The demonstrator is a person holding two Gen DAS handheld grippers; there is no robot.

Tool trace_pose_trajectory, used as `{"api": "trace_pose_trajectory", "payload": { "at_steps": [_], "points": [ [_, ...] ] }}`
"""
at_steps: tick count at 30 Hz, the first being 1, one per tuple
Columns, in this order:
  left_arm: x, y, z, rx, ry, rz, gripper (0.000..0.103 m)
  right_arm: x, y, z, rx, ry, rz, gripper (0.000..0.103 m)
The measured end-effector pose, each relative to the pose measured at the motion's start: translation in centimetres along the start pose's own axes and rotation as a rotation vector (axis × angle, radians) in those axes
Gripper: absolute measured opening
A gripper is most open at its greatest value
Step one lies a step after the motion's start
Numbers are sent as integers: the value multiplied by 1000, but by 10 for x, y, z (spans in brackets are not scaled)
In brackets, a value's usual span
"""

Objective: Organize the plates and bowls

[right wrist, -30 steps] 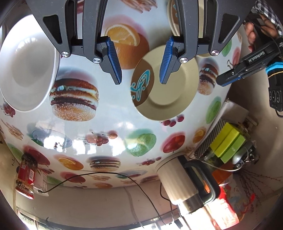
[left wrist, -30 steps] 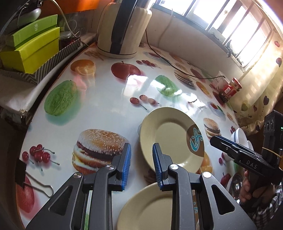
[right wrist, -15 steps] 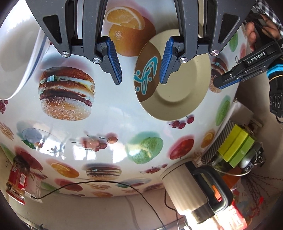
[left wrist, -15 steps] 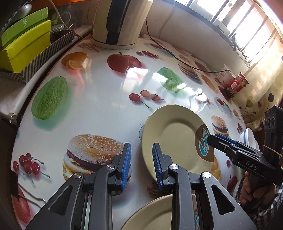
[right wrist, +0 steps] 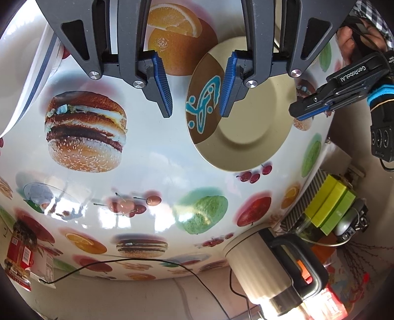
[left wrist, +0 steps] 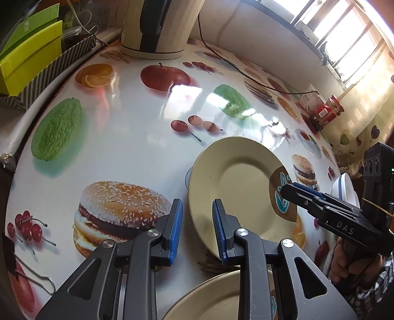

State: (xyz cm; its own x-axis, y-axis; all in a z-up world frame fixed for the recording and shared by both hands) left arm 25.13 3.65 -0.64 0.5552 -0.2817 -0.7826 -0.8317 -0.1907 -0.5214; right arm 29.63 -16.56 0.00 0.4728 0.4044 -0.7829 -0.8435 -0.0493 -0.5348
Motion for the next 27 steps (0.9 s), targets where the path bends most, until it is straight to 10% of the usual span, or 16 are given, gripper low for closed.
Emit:
{"api": "trace_pose_trajectory", "payload": {
  "at_steps": [27],
  "points": [
    [4, -1, -4, 14, -19, -10, 16, 1, 2, 2, 7, -19, 6, 21]
  ]
}}
Point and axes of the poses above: each gripper's, at about its wrist camera, not at the fingertips, and x roughly the way its jaws point, z to its left, y to its underside, the point moved 3 cm from there along x, roughly the way its jaws point, and after that the axes turned 8 degrees about -z, right-handed, at the moved point
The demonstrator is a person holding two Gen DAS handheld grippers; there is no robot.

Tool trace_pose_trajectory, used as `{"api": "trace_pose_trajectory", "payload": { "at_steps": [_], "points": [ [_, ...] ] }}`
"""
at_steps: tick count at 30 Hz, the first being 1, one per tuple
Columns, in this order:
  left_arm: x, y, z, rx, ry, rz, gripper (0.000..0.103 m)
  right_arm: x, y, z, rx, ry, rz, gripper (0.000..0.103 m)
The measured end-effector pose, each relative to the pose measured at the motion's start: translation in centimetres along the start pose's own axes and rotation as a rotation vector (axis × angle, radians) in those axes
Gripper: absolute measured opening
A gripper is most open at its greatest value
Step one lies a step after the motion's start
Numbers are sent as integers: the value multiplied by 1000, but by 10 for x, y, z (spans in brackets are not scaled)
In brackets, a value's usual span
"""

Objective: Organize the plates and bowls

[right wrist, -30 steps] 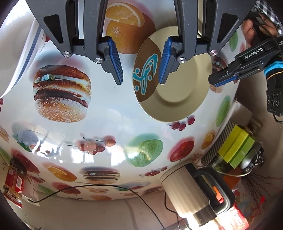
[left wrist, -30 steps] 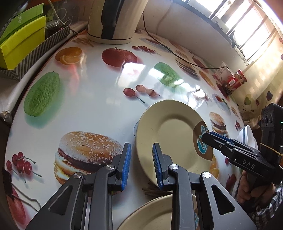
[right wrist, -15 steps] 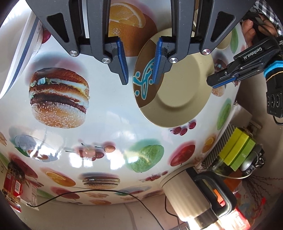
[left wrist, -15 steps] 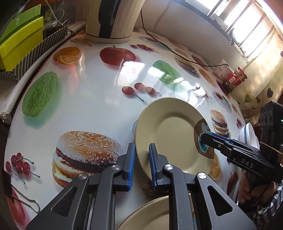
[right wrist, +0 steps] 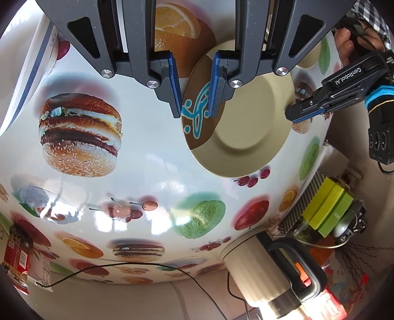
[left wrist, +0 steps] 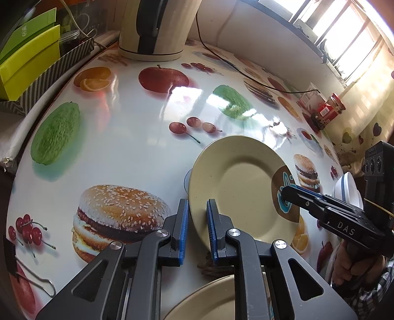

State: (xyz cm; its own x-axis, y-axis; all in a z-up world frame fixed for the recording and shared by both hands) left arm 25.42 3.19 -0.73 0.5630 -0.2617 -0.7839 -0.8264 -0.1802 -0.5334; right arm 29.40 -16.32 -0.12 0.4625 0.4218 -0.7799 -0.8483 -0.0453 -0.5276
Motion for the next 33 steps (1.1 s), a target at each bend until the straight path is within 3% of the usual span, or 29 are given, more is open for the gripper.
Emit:
{"api": "trace_pose_trajectory", "payload": {
  "at_steps": [33],
  "points": [
    [-4, -4, -9, 17, 0, -24, 16, -13, -4, -7, 31, 7, -44, 20]
  ]
}}
Point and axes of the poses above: each gripper's, at about its wrist camera, not at the fingertips, and x roughly the way its jaws point, z to its left, y to its underside, the point moved 3 cm from there along x, roughly the way its jaws point, and after that the axes turned 8 degrees about -z, right-handed, at the moved point
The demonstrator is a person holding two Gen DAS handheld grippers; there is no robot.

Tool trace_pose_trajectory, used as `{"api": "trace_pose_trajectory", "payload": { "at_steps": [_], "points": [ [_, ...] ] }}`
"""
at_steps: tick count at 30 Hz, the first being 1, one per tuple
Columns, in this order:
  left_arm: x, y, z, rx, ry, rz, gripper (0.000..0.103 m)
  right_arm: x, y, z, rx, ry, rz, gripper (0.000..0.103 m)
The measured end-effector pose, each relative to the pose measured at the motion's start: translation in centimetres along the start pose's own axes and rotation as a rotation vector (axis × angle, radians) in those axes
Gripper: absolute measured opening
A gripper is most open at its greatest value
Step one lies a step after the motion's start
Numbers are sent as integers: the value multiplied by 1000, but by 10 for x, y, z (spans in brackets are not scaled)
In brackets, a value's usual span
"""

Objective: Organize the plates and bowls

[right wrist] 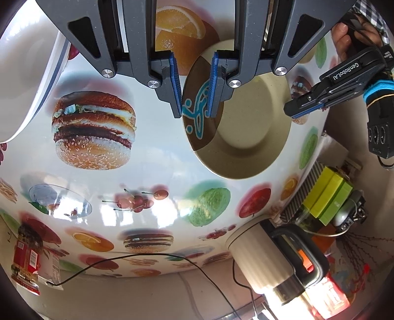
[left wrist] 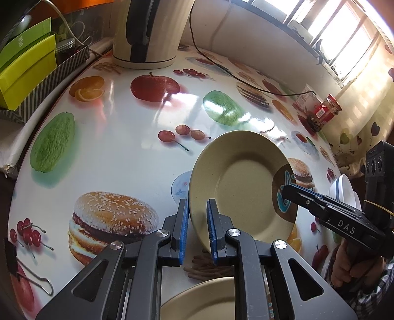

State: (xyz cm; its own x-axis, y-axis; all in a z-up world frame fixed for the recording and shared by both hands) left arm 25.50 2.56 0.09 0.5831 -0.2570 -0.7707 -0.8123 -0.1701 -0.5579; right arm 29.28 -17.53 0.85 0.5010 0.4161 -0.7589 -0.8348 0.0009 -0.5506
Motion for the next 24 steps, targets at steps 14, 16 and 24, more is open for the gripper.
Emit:
{"api": "trace_pose_trajectory", "payload": {
  "at_steps": [14, 16, 24],
  "points": [
    [-5, -2, -5, 9, 7, -16, 16, -7, -3, 0, 6, -9, -19, 20],
    [-8, -3, -6, 12, 9, -21, 16, -9, -4, 0, 7, -12, -23, 20],
    [-24, 0, -7, 10, 11, -42, 16, -25, -4, 7, -5, -28, -45, 20]
  ]
}}
Point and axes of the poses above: each gripper's, at about its wrist camera, not at the fingertips, and x roughly the way its jaws point, z to its left, y to its underside, the point moved 3 cm from there along x, roughly the way its jaws point, and after that the axes turned 8 degrees about -z, right-handed, at the moved point
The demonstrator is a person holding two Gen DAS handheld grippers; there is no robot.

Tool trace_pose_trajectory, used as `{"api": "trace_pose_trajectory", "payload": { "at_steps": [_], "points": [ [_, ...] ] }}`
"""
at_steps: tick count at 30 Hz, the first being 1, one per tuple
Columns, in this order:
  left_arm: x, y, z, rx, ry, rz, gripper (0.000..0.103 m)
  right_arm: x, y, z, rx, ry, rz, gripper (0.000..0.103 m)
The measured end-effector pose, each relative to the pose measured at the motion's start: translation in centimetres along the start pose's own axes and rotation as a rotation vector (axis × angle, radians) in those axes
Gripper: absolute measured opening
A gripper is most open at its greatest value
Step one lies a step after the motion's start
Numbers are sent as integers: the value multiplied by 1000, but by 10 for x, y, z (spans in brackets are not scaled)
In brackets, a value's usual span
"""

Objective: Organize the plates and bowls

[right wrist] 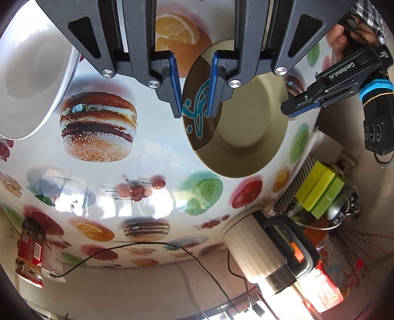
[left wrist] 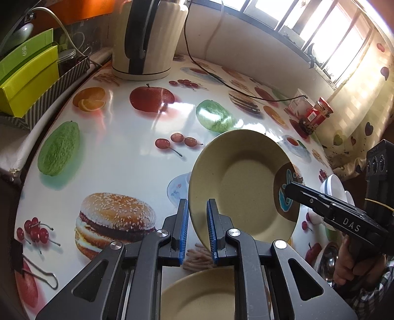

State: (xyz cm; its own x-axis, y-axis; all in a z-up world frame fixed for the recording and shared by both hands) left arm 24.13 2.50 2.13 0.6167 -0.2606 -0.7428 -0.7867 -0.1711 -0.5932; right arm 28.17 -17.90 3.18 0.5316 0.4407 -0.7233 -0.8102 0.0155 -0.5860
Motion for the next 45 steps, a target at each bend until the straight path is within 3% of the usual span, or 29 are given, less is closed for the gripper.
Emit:
{"api": "trace_pose_trajectory", "payload": {
  "at_steps": [13, 27, 45],
  "points": [
    [-35, 20, 1, -10, 0, -27, 16, -29, 13, 22, -23, -24, -20, 20],
    [-68, 56, 15, -41, -11, -43, 16, -49, 53, 49, -49, -51, -9, 20],
    [-82, 99, 30, -72, -38, -14, 16, -53, 97, 66, -47, -73, 26, 20]
  ]
}}
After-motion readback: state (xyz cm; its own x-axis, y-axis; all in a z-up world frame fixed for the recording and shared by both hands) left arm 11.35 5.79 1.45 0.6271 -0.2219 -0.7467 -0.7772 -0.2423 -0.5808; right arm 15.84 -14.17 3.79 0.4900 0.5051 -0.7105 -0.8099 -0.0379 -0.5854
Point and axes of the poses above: each gripper's, at about its wrist camera, not at the fingertips, and x roughly the way its jaws point, z to its left, y to its underside, the point moved 3 cm from there along x, roughly the way its jaws point, and after that the axes turned 8 degrees about -z, right-handed, at the moved point
